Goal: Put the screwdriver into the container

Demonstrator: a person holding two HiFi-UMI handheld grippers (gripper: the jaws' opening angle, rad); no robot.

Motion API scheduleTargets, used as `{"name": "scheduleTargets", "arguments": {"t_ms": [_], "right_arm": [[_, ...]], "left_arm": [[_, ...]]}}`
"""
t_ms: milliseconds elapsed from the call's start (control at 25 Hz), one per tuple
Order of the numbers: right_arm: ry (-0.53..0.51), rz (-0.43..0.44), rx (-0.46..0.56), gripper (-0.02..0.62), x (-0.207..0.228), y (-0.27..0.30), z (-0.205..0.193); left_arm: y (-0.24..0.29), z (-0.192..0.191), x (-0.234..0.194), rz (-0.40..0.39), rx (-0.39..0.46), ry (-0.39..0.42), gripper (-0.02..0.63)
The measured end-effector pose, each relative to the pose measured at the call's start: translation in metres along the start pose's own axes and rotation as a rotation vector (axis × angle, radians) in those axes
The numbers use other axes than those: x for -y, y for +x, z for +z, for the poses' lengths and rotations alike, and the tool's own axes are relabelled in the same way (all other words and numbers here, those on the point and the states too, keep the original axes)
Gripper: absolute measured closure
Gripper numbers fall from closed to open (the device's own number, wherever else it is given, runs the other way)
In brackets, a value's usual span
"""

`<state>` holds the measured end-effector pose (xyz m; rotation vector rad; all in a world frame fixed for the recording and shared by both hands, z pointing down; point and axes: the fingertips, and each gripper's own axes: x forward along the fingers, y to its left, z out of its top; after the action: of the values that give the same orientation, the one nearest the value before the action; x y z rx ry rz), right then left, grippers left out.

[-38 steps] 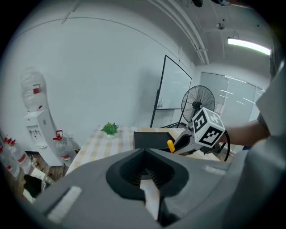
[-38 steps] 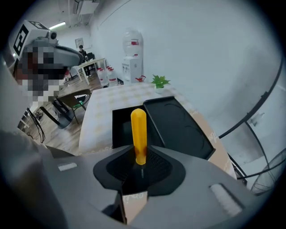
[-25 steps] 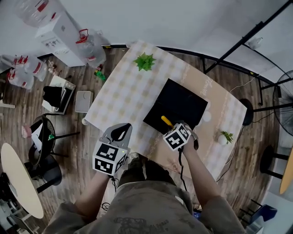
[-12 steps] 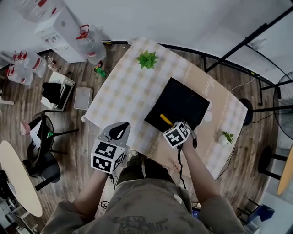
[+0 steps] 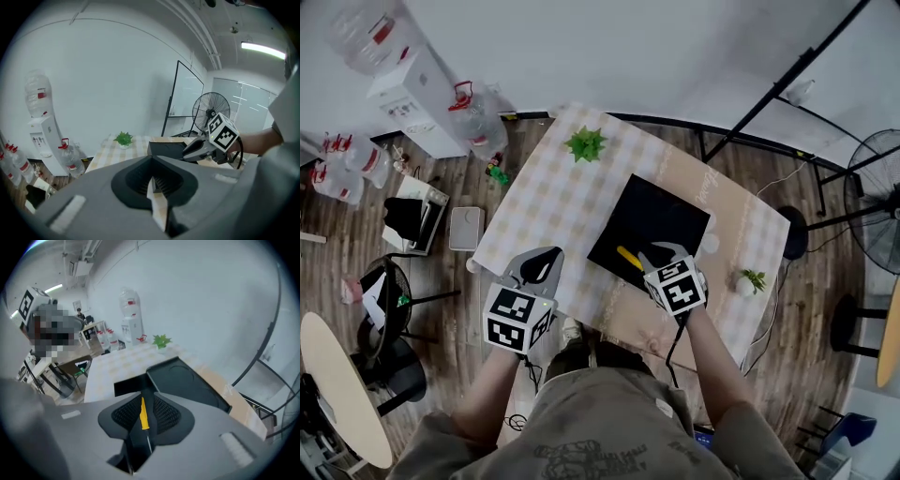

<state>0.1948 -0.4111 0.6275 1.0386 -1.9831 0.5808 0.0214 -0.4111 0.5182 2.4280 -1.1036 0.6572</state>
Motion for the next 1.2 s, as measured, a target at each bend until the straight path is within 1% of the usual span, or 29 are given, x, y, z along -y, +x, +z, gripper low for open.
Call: {"name": "scheduleTargets", "arguments": {"t_ms": [200,320,400,520,640,760,880,960,1040,1200], "right_arm": [[0.067,-0.027,0.188,0.512,0.006,-0.063,0.047],[0.091,-0.048,0.309,0.526,0.006,-0.104,0.074],[0.081,-0.060,0.383,0.535,0.003,-0.130,0.089],[0.036,-0.078,0.486,0.540,-0.006,-0.169,0.110],[0.024,-0.090,0.586,0.549,-0.017,-0.208,0.126],[0.024,-0.099,0.685,0.558,-0.027,-0.244,0.137],[0.019,-0.111,0.780,0.568,-0.038,-0.277,0.142],[0.023,-0.124,0.826,0.568,-0.043,-0.294,0.142],[0.036,-0.140,0.859,0.568,-0.047,-0.307,0.140],[0.065,-0.178,0.901,0.568,-0.049,-0.327,0.128]], "left_arm": [[-0.013,0.035,0.005,0.007,0.066,0.063,0.606],[-0.027,0.061,0.003,0.030,0.139,0.097,0.606],[-0.038,0.076,0.005,0.039,0.194,0.114,0.606],[-0.055,0.097,0.012,0.043,0.251,0.140,0.606],[-0.074,0.118,0.022,0.036,0.309,0.164,0.606],[-0.092,0.134,0.035,0.028,0.350,0.203,0.606],[-0.104,0.145,0.046,0.040,0.366,0.272,0.606],[-0.110,0.152,0.051,0.049,0.380,0.309,0.606],[-0.119,0.160,0.057,0.053,0.399,0.323,0.606],[-0.134,0.169,0.067,0.042,0.459,0.314,0.606]]}}
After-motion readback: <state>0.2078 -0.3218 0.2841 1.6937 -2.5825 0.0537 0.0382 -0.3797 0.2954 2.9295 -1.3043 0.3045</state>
